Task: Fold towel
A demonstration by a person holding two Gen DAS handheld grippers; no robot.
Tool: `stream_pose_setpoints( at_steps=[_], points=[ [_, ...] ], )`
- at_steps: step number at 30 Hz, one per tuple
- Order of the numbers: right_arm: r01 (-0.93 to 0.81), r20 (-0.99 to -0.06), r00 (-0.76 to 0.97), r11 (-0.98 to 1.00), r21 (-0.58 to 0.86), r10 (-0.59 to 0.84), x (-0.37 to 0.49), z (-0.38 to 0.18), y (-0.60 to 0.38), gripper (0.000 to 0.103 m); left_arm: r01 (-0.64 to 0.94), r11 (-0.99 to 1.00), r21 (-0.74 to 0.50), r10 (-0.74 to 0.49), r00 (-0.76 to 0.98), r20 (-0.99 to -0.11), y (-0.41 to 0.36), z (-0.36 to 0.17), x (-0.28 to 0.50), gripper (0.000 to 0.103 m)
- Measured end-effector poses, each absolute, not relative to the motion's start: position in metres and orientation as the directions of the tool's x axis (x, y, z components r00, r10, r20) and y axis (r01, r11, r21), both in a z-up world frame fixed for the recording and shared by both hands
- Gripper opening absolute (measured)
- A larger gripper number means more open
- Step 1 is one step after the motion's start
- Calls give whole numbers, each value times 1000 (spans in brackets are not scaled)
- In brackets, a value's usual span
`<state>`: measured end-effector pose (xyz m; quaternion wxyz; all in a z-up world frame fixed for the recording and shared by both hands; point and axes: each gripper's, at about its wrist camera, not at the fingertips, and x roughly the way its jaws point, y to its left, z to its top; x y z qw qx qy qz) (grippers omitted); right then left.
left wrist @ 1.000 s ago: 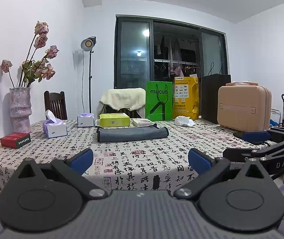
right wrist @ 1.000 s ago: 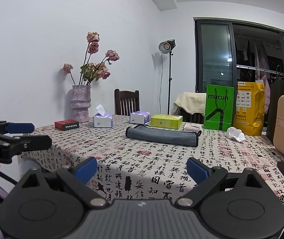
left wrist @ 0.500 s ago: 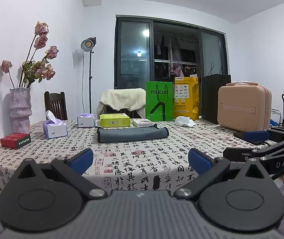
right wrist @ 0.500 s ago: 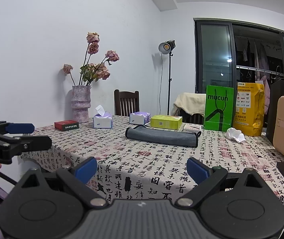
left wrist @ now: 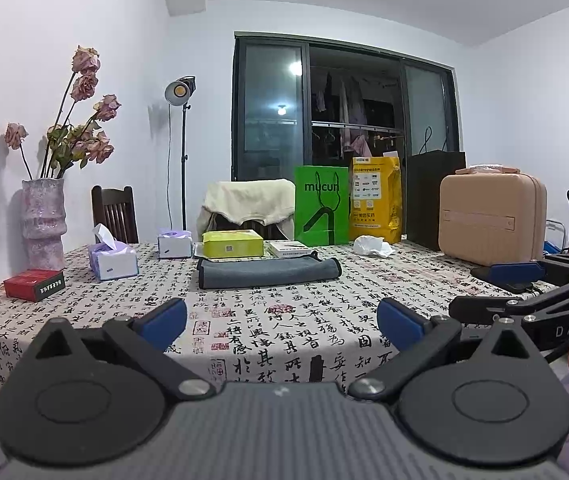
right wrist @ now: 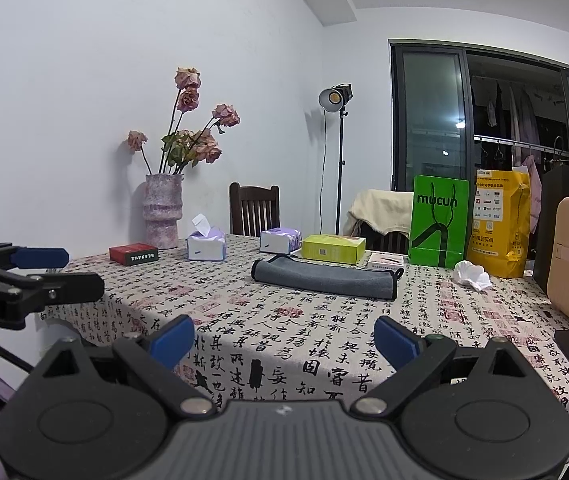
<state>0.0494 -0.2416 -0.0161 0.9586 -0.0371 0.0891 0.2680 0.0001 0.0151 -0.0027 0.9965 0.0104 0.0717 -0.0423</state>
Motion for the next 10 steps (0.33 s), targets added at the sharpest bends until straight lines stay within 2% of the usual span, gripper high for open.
stream_pose_setpoints(
  at_steps=[10],
  points=[
    [-521,-189,841,853,-24,508,50,-16,-241,100,84,996,15,-81,987,-140,13,-3,-2,103]
  ],
)
